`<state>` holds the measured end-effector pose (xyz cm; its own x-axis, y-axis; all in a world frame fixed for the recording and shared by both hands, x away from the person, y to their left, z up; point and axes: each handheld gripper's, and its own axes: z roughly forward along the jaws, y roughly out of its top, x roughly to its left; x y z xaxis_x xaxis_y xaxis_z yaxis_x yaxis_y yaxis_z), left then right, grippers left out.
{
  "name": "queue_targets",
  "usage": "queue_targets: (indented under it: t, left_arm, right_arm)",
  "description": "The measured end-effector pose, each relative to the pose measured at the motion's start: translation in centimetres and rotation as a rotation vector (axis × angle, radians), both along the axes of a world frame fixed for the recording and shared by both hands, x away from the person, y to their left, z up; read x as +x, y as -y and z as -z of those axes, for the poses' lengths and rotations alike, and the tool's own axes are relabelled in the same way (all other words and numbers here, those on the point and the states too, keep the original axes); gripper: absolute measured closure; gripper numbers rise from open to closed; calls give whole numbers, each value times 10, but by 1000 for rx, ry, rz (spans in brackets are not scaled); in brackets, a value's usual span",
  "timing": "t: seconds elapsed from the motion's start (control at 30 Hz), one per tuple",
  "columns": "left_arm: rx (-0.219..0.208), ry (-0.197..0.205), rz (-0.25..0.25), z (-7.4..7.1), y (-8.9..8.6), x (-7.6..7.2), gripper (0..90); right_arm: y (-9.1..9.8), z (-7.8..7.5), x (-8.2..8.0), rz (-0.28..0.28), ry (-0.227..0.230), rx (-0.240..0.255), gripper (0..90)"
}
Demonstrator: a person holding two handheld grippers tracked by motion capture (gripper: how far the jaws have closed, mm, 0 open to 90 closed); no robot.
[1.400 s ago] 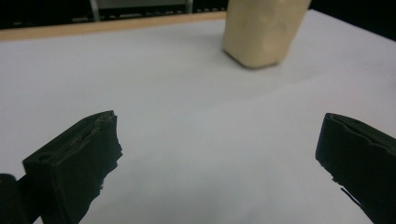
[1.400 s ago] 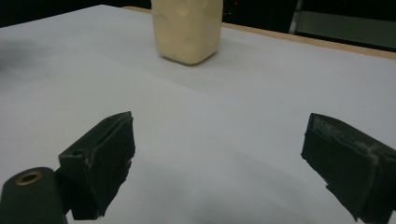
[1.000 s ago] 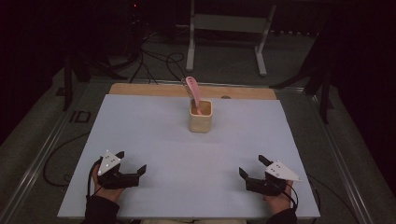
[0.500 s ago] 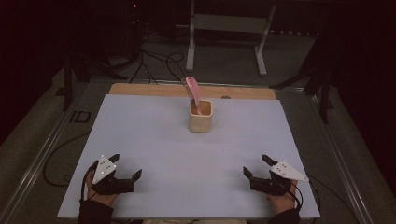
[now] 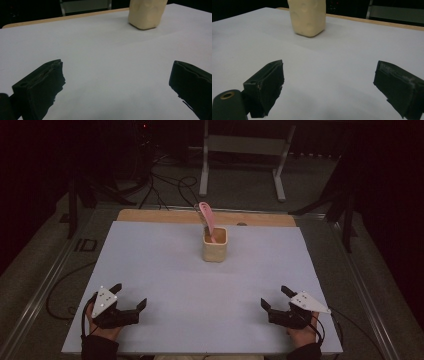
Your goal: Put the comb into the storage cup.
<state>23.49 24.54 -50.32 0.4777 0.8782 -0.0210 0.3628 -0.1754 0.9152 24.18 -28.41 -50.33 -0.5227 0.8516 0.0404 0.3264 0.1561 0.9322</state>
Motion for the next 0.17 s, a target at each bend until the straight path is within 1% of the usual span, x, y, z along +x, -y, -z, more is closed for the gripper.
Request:
queue_targets:
  t: [0.1,0.17]
  left_arm:
    - [6,0,-15,0,-1,1,0]
    - [10,-4,-27,1,-1,2,0]
  right_arm:
    - [0,0,0,7,-3,0,91]
    - [0,1,1,10,-18,-7,87]
